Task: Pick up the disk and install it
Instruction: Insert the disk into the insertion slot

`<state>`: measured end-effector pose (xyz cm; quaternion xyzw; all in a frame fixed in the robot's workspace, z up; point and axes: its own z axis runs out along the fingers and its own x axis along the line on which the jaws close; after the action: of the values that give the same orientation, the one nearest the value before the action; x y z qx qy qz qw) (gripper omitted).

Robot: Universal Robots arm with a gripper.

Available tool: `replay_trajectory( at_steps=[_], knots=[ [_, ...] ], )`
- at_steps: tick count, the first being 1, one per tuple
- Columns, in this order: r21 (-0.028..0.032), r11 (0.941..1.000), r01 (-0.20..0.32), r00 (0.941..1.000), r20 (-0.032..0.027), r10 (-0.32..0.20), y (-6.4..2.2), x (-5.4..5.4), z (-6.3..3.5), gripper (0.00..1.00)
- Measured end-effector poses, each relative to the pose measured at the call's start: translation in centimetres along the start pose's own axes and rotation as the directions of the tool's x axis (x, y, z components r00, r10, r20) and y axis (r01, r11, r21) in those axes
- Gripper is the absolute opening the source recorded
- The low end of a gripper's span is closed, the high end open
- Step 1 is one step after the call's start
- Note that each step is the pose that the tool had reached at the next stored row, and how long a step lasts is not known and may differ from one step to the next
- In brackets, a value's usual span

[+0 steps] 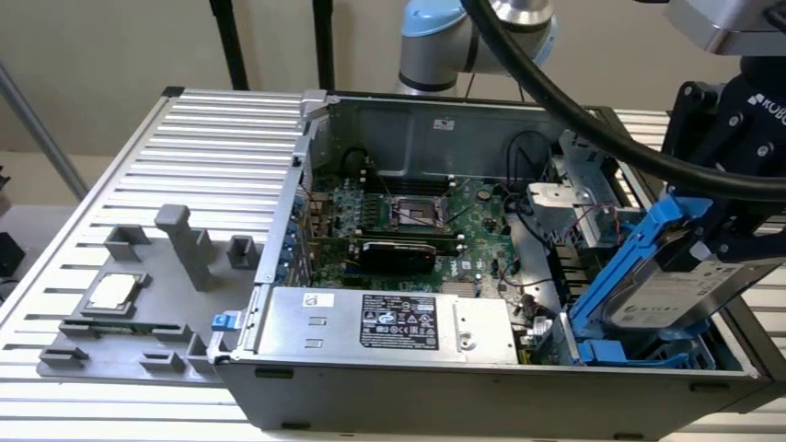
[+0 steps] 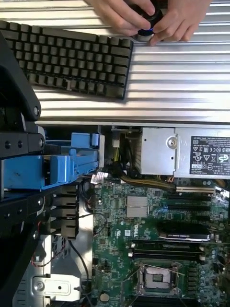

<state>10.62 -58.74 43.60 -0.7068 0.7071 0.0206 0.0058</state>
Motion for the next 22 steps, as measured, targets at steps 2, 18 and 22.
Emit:
replay_trajectory(
  at_steps=[2,18,22],
  knots=[
    [-0.0029,1.0,0.0,1.0,0.0001,0.0,-0.07,0.0,0.17,0.0],
    [-0.0124,0.9999,0.001,1.0,-0.0001,-0.001,-0.5,-0.5,1.51,0.0],
    [-0.0125,0.9999,0.004,1.0,-0.0001,-0.004,-0.51,-0.5,1.93,0.0]
  ],
)
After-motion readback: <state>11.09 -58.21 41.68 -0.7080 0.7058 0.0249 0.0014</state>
